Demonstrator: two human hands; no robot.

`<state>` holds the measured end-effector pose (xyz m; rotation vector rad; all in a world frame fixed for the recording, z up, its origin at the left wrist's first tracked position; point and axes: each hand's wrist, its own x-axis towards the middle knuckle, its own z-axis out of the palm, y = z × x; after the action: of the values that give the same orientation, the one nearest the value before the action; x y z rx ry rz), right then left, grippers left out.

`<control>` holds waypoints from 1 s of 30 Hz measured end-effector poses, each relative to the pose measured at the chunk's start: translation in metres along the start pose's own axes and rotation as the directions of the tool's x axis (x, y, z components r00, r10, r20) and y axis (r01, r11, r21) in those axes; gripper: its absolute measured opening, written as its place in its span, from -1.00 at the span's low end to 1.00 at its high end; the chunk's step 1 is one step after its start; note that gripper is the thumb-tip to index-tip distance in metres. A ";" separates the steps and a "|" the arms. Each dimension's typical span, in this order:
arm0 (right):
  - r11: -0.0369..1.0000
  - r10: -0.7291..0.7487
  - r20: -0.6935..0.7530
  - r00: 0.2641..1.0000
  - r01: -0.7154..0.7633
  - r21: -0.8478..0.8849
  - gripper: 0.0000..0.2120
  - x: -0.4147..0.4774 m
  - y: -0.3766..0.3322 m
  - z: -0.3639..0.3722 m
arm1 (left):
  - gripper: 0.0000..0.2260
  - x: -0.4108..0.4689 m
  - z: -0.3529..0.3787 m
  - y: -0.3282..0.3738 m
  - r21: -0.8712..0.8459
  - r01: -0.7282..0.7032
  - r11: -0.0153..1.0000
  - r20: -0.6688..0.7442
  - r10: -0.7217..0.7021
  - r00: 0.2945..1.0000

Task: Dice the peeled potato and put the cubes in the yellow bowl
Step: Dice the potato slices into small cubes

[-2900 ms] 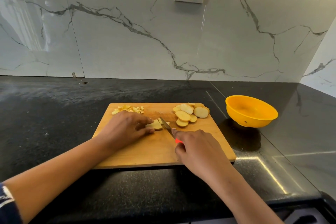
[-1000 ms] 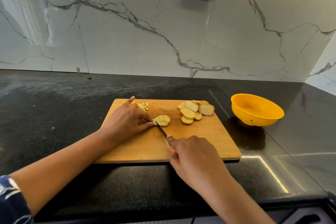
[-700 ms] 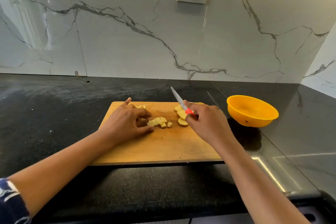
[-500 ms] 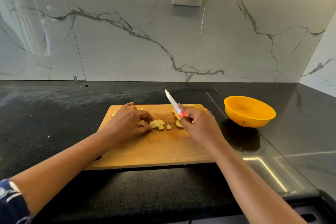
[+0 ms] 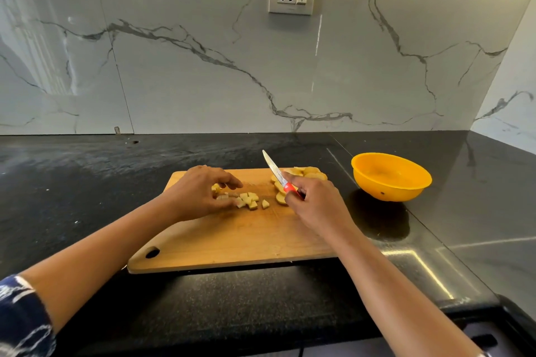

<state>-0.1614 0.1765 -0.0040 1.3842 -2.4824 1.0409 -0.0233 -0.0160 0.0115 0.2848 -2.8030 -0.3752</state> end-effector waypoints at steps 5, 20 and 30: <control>1.000 0.002 0.007 1.000 -0.002 -0.007 -0.56 0.001 0.001 0.001 | -0.77 0.011 0.004 0.004 0.136 -0.038 0.990 0.065 0.029 0.997; 0.998 -0.060 0.045 0.997 0.061 -0.005 -0.59 0.015 -0.003 0.006 | -0.81 0.024 0.000 -0.004 0.227 -0.087 0.970 0.204 0.040 0.978; 0.996 -0.085 0.091 0.992 0.084 0.017 -0.58 0.038 0.001 0.008 | -0.80 0.022 -0.002 -0.018 0.344 -0.307 0.887 0.190 0.254 0.948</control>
<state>-0.1827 0.1448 0.0050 1.5596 -2.4590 1.0003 -0.0399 -0.0390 0.0140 -0.0783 -2.9802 0.2148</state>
